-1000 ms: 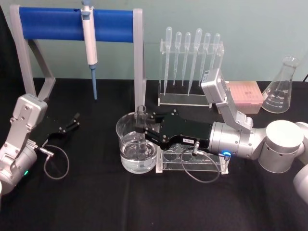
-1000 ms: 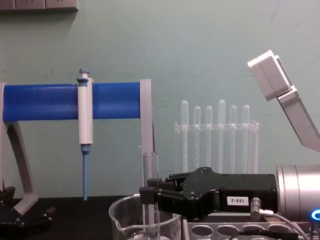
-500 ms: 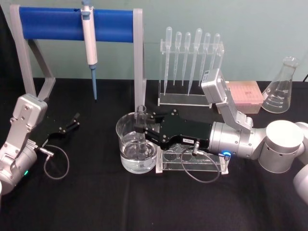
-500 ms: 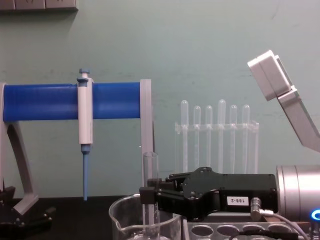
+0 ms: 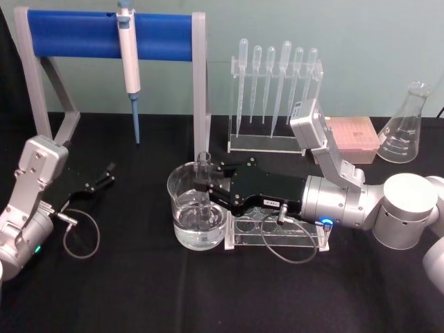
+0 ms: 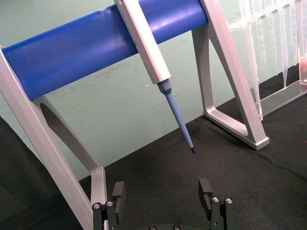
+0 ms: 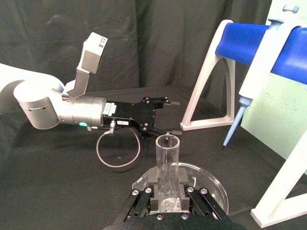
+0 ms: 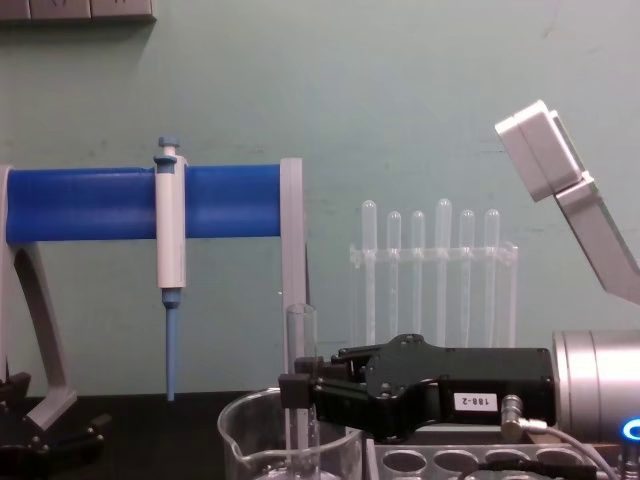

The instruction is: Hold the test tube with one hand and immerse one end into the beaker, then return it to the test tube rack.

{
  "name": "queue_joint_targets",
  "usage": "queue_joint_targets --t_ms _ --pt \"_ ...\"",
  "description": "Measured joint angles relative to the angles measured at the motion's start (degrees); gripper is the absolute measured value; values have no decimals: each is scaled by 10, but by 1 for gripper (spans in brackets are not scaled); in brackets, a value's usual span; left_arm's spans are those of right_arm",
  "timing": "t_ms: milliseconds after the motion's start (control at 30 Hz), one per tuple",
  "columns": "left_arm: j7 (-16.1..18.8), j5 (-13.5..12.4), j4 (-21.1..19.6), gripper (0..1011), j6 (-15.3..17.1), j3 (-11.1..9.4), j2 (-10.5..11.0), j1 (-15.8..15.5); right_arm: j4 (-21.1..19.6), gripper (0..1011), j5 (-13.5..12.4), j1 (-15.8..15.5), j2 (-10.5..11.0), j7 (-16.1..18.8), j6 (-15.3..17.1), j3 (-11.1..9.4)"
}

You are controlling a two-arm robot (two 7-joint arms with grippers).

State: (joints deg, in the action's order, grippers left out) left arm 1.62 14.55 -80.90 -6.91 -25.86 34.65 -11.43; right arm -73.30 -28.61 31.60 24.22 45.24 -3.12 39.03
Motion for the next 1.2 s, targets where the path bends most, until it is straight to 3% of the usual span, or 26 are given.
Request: queue_joint_targets --t_ms 1200 --pt "0 0 0 1000 0 0 0 0 0 233 0 0 0 0 0 0"
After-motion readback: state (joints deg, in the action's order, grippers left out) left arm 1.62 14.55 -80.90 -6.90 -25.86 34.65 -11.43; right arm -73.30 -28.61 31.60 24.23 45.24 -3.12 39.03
